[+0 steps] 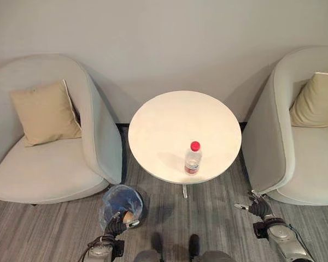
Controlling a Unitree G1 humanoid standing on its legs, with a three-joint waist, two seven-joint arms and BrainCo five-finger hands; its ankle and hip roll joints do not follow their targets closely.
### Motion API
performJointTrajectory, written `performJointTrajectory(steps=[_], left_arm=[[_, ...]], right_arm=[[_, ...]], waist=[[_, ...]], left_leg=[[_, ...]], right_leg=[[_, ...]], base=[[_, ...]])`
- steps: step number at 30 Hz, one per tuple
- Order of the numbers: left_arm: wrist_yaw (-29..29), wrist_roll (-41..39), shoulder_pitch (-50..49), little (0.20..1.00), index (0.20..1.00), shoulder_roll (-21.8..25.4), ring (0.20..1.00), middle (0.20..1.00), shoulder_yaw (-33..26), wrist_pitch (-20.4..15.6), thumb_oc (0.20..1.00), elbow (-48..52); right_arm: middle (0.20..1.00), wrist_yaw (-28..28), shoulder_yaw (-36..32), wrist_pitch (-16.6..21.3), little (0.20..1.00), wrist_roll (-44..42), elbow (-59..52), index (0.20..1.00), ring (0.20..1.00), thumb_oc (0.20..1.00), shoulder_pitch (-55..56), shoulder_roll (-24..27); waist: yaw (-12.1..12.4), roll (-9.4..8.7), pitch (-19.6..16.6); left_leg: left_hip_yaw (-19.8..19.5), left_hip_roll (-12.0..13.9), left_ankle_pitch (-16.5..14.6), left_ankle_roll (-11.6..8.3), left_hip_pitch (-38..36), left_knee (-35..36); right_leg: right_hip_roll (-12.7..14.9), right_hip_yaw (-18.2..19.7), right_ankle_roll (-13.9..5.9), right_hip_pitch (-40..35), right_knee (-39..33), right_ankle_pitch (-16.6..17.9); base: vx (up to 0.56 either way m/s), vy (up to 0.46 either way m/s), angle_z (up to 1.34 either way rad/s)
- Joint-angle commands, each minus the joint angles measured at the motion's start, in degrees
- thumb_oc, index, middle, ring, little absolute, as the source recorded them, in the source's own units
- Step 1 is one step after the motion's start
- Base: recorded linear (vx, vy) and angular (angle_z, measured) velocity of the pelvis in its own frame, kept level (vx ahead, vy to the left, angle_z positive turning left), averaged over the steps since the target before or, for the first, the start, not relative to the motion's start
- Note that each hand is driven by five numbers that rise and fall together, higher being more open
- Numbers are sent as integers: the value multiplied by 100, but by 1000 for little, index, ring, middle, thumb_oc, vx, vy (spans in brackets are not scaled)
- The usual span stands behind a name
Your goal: Gather garbage on tea table into small bin, then transfer packed bag to large trash can.
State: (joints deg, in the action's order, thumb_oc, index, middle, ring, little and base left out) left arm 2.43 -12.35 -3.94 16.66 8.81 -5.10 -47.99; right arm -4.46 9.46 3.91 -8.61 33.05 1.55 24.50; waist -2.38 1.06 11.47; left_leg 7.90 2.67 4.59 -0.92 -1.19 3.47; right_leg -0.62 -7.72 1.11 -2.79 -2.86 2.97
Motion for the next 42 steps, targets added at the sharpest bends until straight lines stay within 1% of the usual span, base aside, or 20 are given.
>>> performJointTrajectory(steps=[1,3,4,7,9,12,16,21,25,27,28,30,31,32,33,37,39,40,41,42], left_arm=[[52,105,135,1000,1000,339,1000,1000,-131,-182,1000,133],[55,135,108,1000,1000,384,1000,1000,-194,-199,1000,162],[43,177,48,1000,1000,444,1000,1000,-274,-223,1000,210],[20,220,-2,1000,1000,464,1000,1000,-289,-225,1000,277],[-7,263,-52,1000,1000,456,1000,1000,-271,-249,1000,275],[-71,295,-134,1000,1000,390,1000,1000,-206,-265,1000,261],[-100,310,-182,1000,1000,354,1000,1000,-146,-261,1000,241],[-124,268,-323,1000,1000,331,1000,1000,-101,-233,1000,192],[-132,220,-381,1000,1000,356,1000,1000,-114,-227,1000,205],[-131,161,-393,1000,1000,380,1000,1000,-90,-232,1000,195],[-131,160,-392,1000,1000,380,1000,1000,-92,-231,1000,195],[-140,61,-391,1000,1000,426,1000,1000,-52,-247,1000,263],[-134,35,-378,1000,1000,451,1000,1000,-44,-251,1000,293],[-134,34,-376,1000,1000,452,1000,1000,-45,-250,1000,294],[-119,-17,-354,1000,1000,475,1000,1000,-19,-257,1000,337],[-94,-114,-390,1000,1000,496,1000,1000,-92,-260,1000,362],[-111,-127,-466,1000,1000,472,1000,1000,-215,-222,1000,371],[-150,-71,-545,1000,1000,422,1000,1000,-314,-191,1000,378],[-152,-43,-556,1000,1000,392,1000,1000,-339,-179,1000,376],[-152,-43,-557,1000,1000,393,1000,1000,-335,-178,1000,377]], right_arm=[[1000,-35,-18,284,1000,212,-417,1000,1000,1000,-177,141],[1000,-29,-27,324,1000,321,-645,1000,1000,1000,-209,185],[1000,-17,-10,370,1000,604,-1042,1000,1000,1000,-237,345],[1000,8,75,380,1000,899,-1282,1000,1000,1000,-315,498],[1000,109,329,420,1000,1210,-1636,1000,1000,1000,-528,692],[1000,285,761,452,1000,1413,-1824,1000,1000,1000,-894,784],[1000,299,976,446,1000,1477,-1722,1000,1000,1000,-1090,739],[1000,174,1145,363,1000,1325,-1247,1000,1000,1000,-1425,447],[1000,104,1204,312,1000,1228,-1021,1000,1000,1000,-1619,349],[1000,24,1235,256,1000,1088,-748,1000,1000,1000,-1817,253],[1000,23,1237,259,1000,1087,-742,1000,1000,1000,-1823,251],[1000,-74,1271,224,1000,983,-507,1000,1000,1000,-2086,170],[511,-117,1260,213,511,951,-440,511,511,511,-2186,171],[335,-118,1260,215,335,950,-435,335,335,335,-2191,170],[200,-195,1233,215,200,817,-325,200,200,200,-2370,152],[200,-318,1013,303,200,413,-569,200,200,200,-2442,164],[200,-274,780,388,200,291,-1043,200,200,200,-2213,269],[200,-110,470,486,200,242,-1801,200,200,200,-1735,381],[200,-46,326,562,200,214,-2155,200,200,200,-1499,397],[200,-44,319,556,200,215,-2167,200,200,200,-1488,399]], waist=[[146,-315,-103],[158,-305,-126],[172,-299,-175],[188,-284,-209],[226,-266,-233],[307,-248,-272],[362,-234,-289],[527,-202,-296],[645,-188,-257],[747,-176,-202],[744,-178,-203],[843,-157,-113],[879,-148,-73],[877,-148,-75],[938,-129,-17],[990,-117,-8],[955,-138,-44],[884,-143,-103],[850,-145,-116],[849,-144,-117]], left_leg=[[61,-156,-979,-67,244,-853],[104,-178,-1016,-32,229,-857],[157,-199,-1055,-3,185,-822],[171,-203,-1062,5,136,-772],[183,-199,-1063,2,55,-699],[150,-183,-1036,-14,-116,-545],[82,-183,-1015,-27,-203,-449],[-92,-190,-951,-48,-301,-305],[-181,-199,-919,-54,-261,-269],[-241,-215,-882,-55,-180,-263],[-243,-216,-881,-55,-176,-264],[-316,-235,-829,-61,-35,-273],[-339,-233,-804,-66,22,-273],[-341,-233,-804,-66,29,-275],[-389,-237,-763,-71,130,-290],[-451,-242,-700,-92,149,-218],[-472,-219,-696,-112,74,-165],[-498,-178,-719,-140,-30,-182],[-529,-154,-710,-168,-46,-219],[-534,-154,-710,-169,-46,-220]], right_leg=[[676,276,-689,61,568,-823],[700,335,-728,95,604,-813],[726,380,-767,125,603,-792],[738,380,-777,119,573,-775],[740,374,-784,91,499,-745],[729,315,-776,-52,334,-727],[708,243,-769,-148,245,-730],[675,81,-750,-294,132,-752],[678,-9,-761,-272,105,-742],[678,-64,-763,-231,88,-727],[678,-66,-763,-229,87,-727],[680,-116,-764,-133,82,-706],[683,-139,-763,-93,76,-695],[683,-141,-762,-88,77,-694],[685,-182,-759,-10,89,-682],[673,-237,-741,-12,64,-687],[664,-277,-724,-107,48,-729],[638,-327,-688,-203,84,-796],[620,-366,-655,-238,122,-838],[620,-371,-654,-240,122,-840]], base=[[68,111,-17],[86,107,-16],[104,85,-23],[64,26,-12],[47,3,-9],[68,-23,-9],[47,-20,10],[56,-19,20],[10,-1,14],[-16,1,11],[-37,3,15],[-67,0,20],[-57,-5,20],[-80,-1,20],[-65,1,21],[-15,-6,19],[7,-60,15],[-25,-122,16],[-23,-104,13],[-37,-72,12]])
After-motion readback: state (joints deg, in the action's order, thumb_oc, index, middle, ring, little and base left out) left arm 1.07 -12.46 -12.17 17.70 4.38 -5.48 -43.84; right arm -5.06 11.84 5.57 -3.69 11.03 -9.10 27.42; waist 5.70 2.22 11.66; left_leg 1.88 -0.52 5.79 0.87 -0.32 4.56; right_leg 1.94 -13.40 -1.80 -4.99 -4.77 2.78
